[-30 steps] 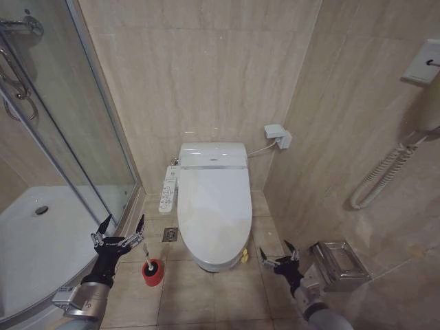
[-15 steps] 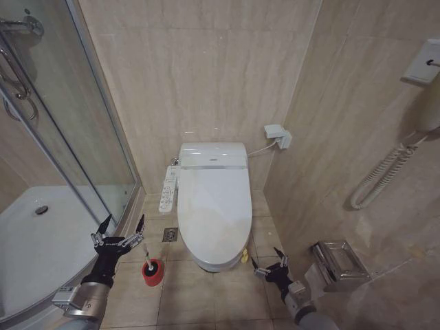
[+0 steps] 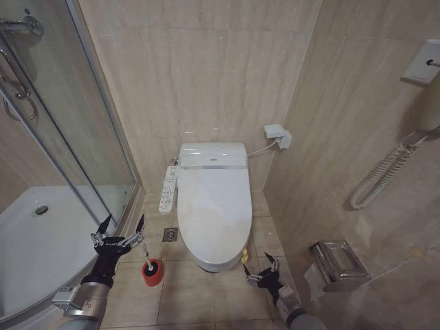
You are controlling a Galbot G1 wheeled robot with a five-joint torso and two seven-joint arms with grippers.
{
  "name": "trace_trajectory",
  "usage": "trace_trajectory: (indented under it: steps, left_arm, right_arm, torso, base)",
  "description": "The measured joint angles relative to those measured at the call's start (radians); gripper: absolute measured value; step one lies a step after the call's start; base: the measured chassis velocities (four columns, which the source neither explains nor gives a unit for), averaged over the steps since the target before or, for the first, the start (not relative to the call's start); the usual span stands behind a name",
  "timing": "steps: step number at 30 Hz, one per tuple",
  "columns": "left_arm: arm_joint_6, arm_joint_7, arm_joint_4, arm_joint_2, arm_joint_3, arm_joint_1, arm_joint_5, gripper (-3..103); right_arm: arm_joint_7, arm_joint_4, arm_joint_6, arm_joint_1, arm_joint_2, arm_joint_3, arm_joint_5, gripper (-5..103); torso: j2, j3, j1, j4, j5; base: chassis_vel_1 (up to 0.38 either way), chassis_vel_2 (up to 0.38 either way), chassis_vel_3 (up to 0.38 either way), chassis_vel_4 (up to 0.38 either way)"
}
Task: Open the toilet lid, clean the toilet bowl with a toilet brush, close the toilet lid, and flush.
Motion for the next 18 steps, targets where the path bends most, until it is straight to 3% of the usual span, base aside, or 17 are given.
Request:
trace_trajectory:
  steps: [18]
  left_arm:
    - [0.000,0.000,0.000,0.000,0.000,0.000,0.000,100]
  right_arm:
    - [0.018,-0.186,0.069,0.163,0.042,-0.072,-0.012,100]
  torso:
    - [0.000,0.000,0.000,-0.0011,-0.0007]
  base:
    - [0.000,0.000,0.000,0.000]
